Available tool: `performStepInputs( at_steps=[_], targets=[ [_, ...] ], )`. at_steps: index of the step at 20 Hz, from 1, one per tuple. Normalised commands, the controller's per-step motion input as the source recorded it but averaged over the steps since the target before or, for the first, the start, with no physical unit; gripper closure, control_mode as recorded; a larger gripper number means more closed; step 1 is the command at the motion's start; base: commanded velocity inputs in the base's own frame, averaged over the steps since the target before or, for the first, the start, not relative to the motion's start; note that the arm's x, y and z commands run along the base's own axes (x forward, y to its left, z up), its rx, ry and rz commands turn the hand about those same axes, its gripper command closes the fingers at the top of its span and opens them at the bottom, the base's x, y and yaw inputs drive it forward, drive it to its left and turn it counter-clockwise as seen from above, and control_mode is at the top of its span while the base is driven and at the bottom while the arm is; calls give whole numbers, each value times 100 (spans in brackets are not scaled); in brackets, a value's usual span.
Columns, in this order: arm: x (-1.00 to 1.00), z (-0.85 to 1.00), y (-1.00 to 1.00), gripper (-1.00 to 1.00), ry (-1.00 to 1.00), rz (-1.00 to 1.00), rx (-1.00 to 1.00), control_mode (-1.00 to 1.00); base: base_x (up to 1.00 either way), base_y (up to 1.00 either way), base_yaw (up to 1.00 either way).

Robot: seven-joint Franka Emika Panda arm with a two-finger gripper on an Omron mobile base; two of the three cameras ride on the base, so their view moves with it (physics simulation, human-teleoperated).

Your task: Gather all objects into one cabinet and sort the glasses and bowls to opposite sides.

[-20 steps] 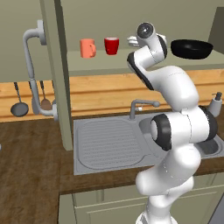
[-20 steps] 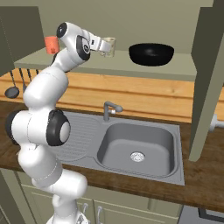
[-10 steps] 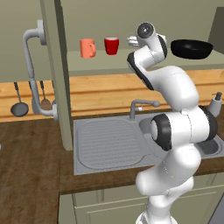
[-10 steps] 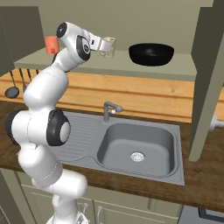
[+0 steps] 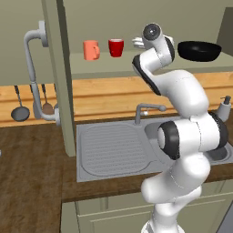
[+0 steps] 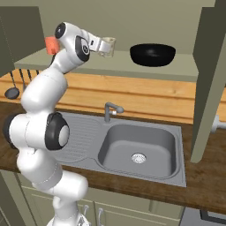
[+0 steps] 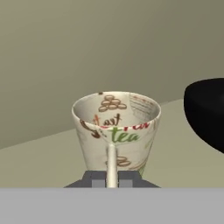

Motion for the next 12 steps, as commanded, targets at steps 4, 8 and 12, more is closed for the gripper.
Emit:
performStepInputs(
  at_steps=[4,8,12],
  targets=[
    [-68,-11,1,100,-1,18,0,-100,0,0,0],
    [-92,-4,0,100,-2,23,0,-100,0,0,0],
    [-54,0,5,100,-3,31,0,-100,0,0,0]
  ],
)
